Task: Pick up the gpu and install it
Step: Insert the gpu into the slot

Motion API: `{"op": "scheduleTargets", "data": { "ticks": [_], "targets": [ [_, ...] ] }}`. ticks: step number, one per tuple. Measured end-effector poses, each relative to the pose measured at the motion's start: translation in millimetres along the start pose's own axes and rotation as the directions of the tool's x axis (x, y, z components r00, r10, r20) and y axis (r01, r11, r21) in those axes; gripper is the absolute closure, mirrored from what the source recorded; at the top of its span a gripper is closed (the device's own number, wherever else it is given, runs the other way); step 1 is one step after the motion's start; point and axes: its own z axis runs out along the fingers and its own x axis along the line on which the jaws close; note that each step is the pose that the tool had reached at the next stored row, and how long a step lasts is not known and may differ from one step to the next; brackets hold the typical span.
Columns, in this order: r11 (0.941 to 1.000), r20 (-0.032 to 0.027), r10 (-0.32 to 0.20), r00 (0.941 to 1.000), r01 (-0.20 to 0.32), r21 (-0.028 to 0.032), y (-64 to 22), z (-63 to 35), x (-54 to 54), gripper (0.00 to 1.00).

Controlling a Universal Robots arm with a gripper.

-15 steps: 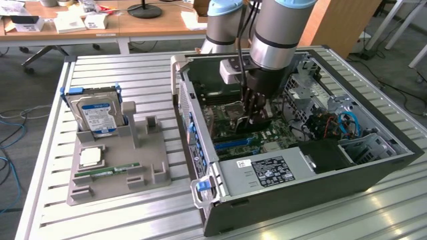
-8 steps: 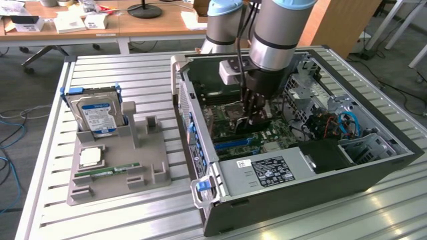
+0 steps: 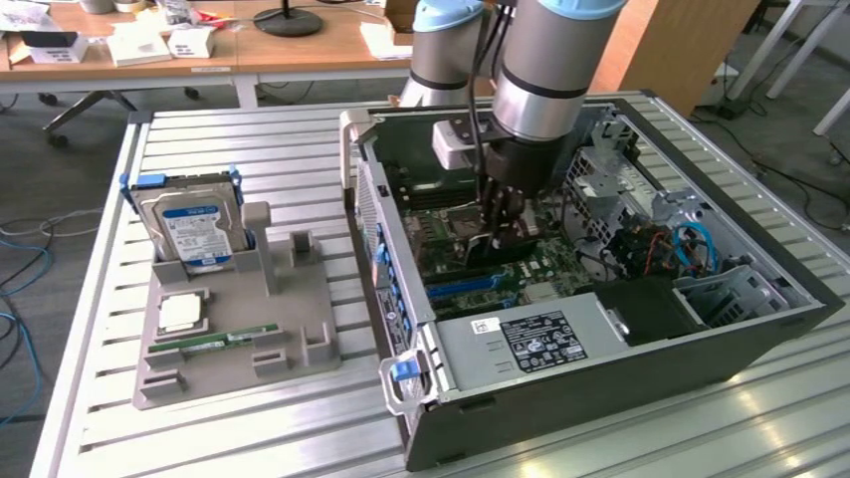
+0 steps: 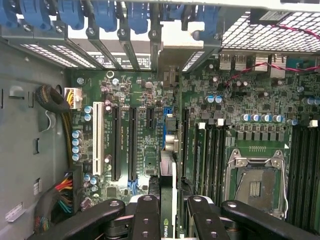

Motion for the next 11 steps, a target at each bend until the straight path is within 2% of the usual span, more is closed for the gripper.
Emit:
{"op": "scheduleTargets", "data": {
  "ticks": [11],
  "targets": [
    [1.0,-0.0001,0.0,1.0,0.0,-0.0001,2.7,-0.1,0.0,0.74]
  ]
}}
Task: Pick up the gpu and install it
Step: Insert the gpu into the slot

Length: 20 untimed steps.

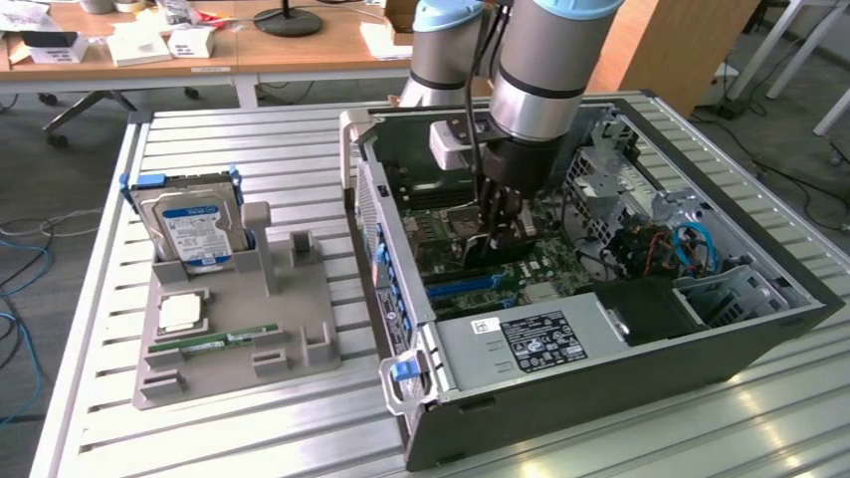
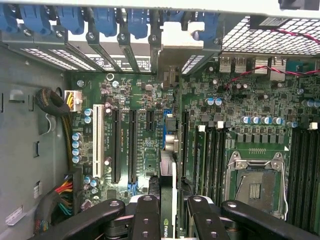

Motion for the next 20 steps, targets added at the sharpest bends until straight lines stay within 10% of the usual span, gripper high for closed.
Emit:
{"op": "scheduleTargets", "data": {
  "ticks": [20],
  "targets": [
    [1.0,0.0,0.0,1.0,0.0,0.0,2.7,0.7,0.6,0.74]
  ]
}}
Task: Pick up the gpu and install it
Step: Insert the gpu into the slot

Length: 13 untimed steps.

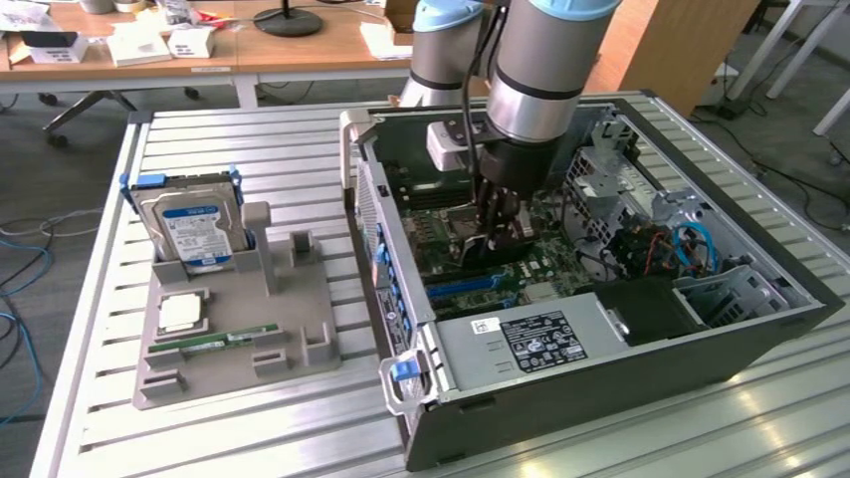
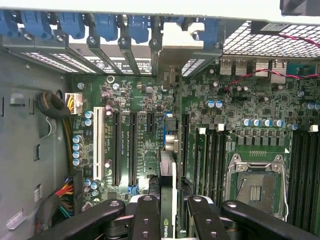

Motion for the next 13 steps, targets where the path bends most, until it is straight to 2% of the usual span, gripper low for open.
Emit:
{"op": "scheduleTargets", "data": {
  "ticks": [13],
  "targets": [
    [1.0,0.0001,0.0,1.0,0.0,0.0001,0.9,2.3,0.0,0.74]
  ]
}}
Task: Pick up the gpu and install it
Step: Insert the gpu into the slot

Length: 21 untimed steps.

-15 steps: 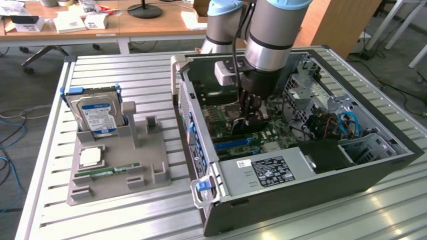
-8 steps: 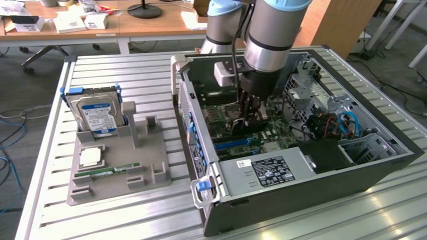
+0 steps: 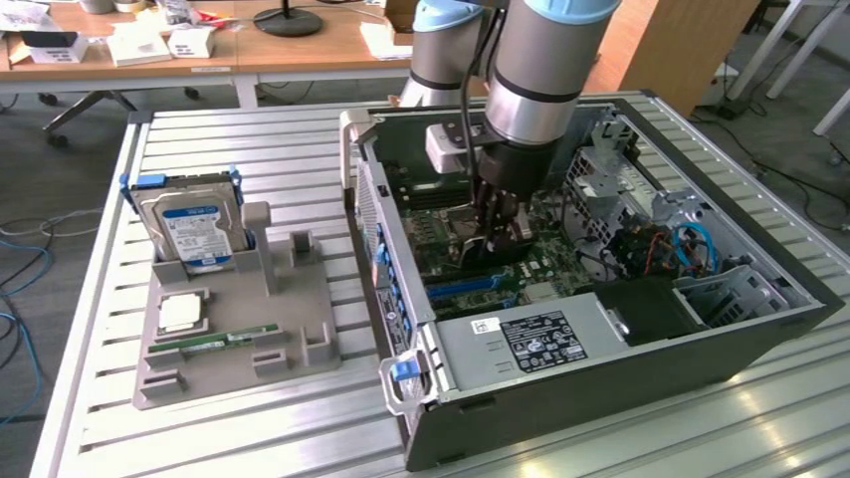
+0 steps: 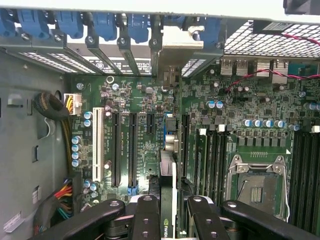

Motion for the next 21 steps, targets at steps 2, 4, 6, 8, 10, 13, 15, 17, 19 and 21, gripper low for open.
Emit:
{"op": "scheduleTargets", "data": {
  "ticks": [2,4,6,8,10,13,15,17,19,21],
  "targets": [
    [1.0,0.0001,0.0,1.0,0.0,0.0,0.5,0.0,0.0,0.74],
    [1.0,0.0,0.0,1.0,0.0,0.0,1.0,0.0,0.0,0.74],
    [1.0,0.0,0.0,1.0,0.0,0.0,1.6,0.0,0.0,0.74],
    [1.0,-0.0001,0.0,1.0,0.0,-0.0001,2.1,-0.1,0.0,0.74],
    [1.0,-0.0001,0.0,1.0,0.0,-0.0001,2.8,-0.1,0.0,0.74],
    [1.0,0.0,0.0,1.0,0.0,0.0,3.6,-0.1,0.0,0.74],
    [1.0,-0.0001,0.0,1.0,0.0,-0.0001,3.8,-0.1,0.0,0.74],
    [1.0,-0.0001,0.0,1.0,0.0,-0.0001,4.0,-0.1,0.0,0.74],
    [1.0,0.0,0.0,1.0,0.0,-0.0001,4.3,-0.1,0.0,0.74],
    [1.0,0.0,0.0,1.0,0.0,-0.0001,4.5,-0.1,0.0,0.74]
  ]
}}
